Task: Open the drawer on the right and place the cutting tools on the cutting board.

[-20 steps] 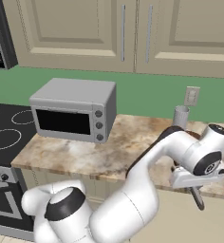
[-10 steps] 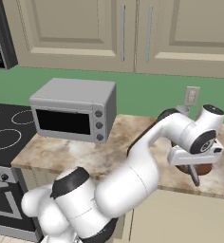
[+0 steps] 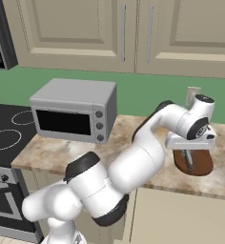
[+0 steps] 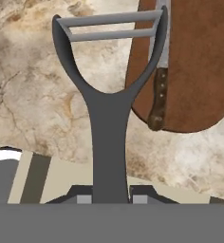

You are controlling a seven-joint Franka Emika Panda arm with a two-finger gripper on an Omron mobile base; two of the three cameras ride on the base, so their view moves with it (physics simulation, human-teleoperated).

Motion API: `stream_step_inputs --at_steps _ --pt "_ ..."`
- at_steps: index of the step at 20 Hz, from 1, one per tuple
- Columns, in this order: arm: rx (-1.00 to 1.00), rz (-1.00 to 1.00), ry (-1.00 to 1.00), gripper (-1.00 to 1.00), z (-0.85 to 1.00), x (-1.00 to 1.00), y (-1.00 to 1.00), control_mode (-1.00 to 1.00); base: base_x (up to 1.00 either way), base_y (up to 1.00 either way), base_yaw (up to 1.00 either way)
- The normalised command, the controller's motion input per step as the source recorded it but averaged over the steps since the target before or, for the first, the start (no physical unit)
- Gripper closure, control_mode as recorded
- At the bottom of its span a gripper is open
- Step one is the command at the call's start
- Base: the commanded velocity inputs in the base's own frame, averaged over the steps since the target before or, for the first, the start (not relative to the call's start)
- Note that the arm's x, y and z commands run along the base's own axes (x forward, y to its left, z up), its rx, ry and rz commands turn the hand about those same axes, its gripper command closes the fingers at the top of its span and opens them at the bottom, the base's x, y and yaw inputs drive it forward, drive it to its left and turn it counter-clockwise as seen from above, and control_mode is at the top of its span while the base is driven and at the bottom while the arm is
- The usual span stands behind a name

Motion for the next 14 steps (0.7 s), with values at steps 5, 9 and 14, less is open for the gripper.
stream_step_inputs --at_steps 5,9,14 --pt "0.00 -0.08 0.00 1.00 0.00 0.66 -0.10 -1.00 0.00 0.00 0.00" --pt "0.00 -0.08 0.00 1.00 0.00 0.61 -0.29 -1.00 0.00 0.00 0.00" --pt "0.00 -0.07 0.00 1.00 -0.03 0.40 -0.43 -1.00 0.00 0.00 0.00"
